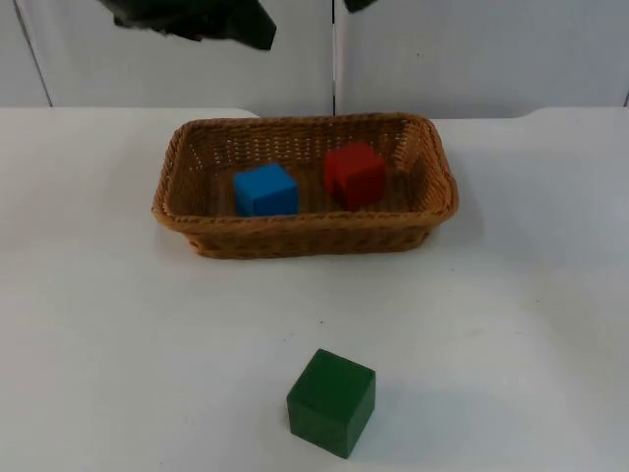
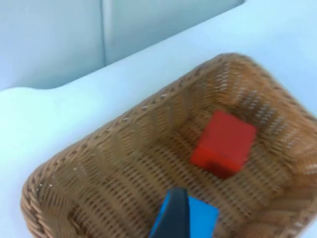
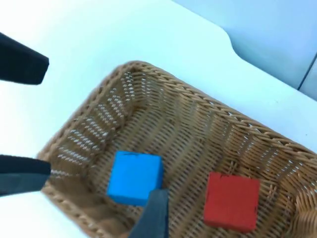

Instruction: Pick up one cube with each hand and place exactly two cubes into the same basket, leaving the remaining cube outside.

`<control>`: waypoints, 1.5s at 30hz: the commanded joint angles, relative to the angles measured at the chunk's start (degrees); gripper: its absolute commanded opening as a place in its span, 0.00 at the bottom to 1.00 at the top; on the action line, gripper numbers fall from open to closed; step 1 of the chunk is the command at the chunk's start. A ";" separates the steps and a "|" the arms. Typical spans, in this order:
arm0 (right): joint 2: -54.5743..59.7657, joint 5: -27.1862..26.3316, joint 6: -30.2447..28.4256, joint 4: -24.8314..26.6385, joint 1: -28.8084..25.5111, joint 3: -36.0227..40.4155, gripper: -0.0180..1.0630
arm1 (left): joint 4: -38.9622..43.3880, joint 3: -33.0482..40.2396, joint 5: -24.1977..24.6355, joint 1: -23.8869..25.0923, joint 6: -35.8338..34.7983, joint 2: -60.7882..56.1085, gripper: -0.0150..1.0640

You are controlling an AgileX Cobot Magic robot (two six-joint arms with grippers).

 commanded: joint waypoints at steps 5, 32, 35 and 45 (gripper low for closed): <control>-4.60 5.14 0.11 -0.12 0.32 -0.10 0.77 | 5.72 -0.26 3.86 0.00 -7.67 -5.56 0.70; -13.98 13.10 0.60 -0.01 0.32 5.48 0.77 | 8.74 10.70 8.37 0.00 -12.18 -21.49 0.70; -17.70 10.80 0.44 -0.01 0.32 11.37 0.77 | 8.63 13.65 8.24 0.00 -12.18 -24.61 0.70; -26.46 3.88 0.44 0.13 0.32 24.10 0.77 | 8.63 19.93 7.85 0.00 -12.29 -31.79 0.70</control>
